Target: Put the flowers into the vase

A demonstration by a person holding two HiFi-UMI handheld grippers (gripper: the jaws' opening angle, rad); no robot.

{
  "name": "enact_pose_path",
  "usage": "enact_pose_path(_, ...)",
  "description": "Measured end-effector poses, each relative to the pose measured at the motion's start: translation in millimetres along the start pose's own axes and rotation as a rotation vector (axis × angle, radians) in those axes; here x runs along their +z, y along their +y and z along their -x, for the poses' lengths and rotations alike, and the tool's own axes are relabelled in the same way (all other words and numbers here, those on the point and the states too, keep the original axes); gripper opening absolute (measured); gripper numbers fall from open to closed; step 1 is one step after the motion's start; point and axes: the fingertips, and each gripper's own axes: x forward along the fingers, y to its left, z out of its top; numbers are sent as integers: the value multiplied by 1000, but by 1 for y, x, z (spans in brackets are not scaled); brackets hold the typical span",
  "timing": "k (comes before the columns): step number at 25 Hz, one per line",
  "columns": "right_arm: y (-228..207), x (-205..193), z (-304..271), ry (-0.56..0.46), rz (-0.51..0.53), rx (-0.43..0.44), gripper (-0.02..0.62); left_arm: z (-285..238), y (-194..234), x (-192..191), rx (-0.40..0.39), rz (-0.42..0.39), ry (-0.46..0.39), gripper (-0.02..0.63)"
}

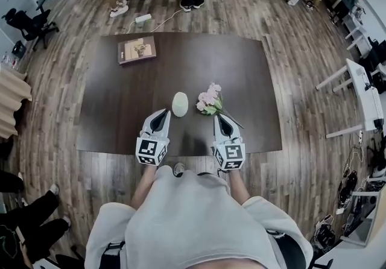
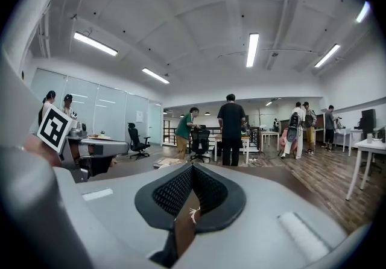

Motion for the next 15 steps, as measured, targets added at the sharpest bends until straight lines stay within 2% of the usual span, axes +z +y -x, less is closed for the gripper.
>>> enact_pose_path(5,-10,2,-8,-10,-5,6,-2,-11,-4,2,7,-8,-6,11)
enact_pose_path(15,-24,-1,-1,7,-2,88,-2,-3,-16,-14,93,1,42,11)
